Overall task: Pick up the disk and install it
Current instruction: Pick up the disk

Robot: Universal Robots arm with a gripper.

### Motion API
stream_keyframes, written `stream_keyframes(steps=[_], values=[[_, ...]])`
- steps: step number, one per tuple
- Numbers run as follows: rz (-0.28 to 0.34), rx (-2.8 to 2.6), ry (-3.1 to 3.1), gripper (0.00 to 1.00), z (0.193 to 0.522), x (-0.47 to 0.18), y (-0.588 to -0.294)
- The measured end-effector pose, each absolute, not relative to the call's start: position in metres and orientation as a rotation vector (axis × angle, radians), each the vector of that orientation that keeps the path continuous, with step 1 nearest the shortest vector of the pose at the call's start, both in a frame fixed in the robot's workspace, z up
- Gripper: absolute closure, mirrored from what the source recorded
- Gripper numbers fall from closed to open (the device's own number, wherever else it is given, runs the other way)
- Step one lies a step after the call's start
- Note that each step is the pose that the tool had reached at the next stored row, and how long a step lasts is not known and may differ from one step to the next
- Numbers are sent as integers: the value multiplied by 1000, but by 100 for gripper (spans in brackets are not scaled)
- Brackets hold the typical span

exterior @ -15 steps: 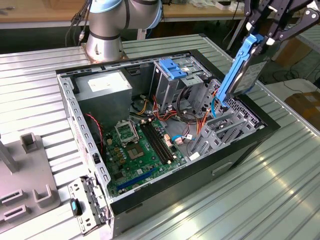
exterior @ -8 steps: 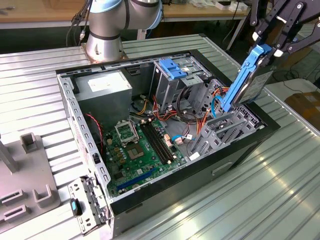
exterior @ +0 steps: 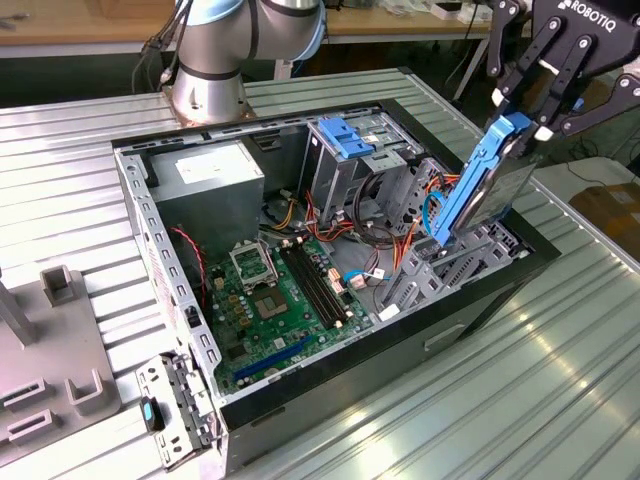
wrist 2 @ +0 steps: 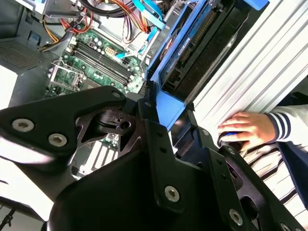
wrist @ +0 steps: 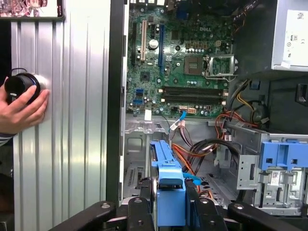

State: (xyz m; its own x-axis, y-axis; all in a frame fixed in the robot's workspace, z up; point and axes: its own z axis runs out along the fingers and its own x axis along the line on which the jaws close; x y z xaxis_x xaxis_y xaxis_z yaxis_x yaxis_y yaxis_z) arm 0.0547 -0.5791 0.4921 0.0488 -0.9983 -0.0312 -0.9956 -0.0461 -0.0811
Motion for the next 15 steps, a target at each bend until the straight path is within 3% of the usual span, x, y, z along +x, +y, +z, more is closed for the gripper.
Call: stream_keyframes(steps=[15], values=[[-55,-2176,2155,64,471,52,-575]])
